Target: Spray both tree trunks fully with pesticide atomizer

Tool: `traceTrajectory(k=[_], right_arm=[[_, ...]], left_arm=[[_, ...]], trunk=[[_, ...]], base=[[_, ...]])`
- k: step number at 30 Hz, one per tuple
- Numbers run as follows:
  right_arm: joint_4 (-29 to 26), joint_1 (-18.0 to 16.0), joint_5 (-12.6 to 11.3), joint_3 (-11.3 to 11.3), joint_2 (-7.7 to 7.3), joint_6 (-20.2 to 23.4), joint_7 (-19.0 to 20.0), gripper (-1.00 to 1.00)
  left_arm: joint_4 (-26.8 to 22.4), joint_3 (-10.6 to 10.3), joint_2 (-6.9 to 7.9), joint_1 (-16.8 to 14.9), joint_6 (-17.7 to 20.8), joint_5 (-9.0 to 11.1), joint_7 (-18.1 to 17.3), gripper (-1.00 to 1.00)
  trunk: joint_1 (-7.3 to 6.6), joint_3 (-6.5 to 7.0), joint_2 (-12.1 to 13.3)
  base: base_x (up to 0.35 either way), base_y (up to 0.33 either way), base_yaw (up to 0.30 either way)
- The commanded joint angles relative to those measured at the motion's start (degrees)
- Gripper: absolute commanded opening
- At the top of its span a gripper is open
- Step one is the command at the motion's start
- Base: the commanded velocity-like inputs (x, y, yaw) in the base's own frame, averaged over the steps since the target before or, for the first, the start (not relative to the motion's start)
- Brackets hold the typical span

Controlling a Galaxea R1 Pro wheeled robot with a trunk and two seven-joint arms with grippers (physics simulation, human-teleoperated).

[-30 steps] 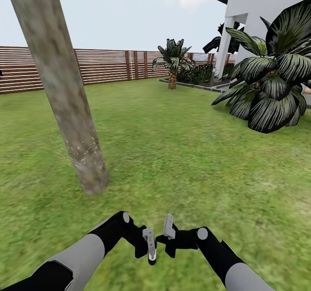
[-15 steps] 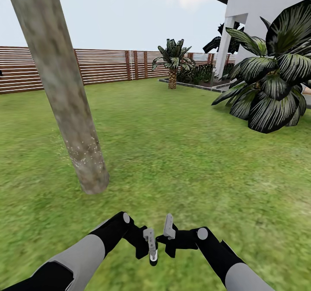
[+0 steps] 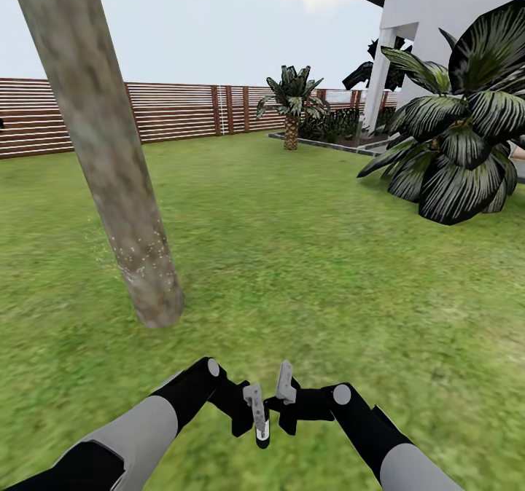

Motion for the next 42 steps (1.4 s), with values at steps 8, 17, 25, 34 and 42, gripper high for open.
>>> traceTrajectory(k=[8,17,25,34,42], right_arm=[[0.1,0.0,0.8,0.0,0.02,-0.3,0.0,-1.00],[0.2,0.0,0.8,0.0,-0.07,-0.4,0.0,-1.00],[1.9,0.0,0.8,-0.2,-0.59,-0.6,-0.6,1.00],[28.3,0.5,-4.7,-0.4,-0.64,-6.1,-51.2,1.00],[31.0,7.5,-29.7,-0.4,-5.96,-21.5,-63.1,1.00]], left_arm=[[0.3,0.2,2.25,0.1,0.0,-0.2,-0.2,-1.00],[0.5,-0.3,12.75,2.5,0.0,-0.5,-0.2,-1.00],[0.7,-0.1,19.72,4.9,0.3,0.0,5.5,-1.00],[12.0,3.4,19.32,10.6,-6.9,34.4,41.9,-1.00],[12.8,3.5,19.24,23.8,-27.5,57.6,60.6,-1.00]], trunk=[[-0.01,-0.05,0.0],[-0.01,-0.05,0.0],[-0.01,-0.05,0.0],[-0.01,-0.05,0.0],[-0.01,-0.05,0.0]], base=[[0.000,0.000,0.000],[0.000,0.000,0.000],[0.000,0.000,0.000],[0.000,0.000,0.000],[0.000,0.000,0.000]])
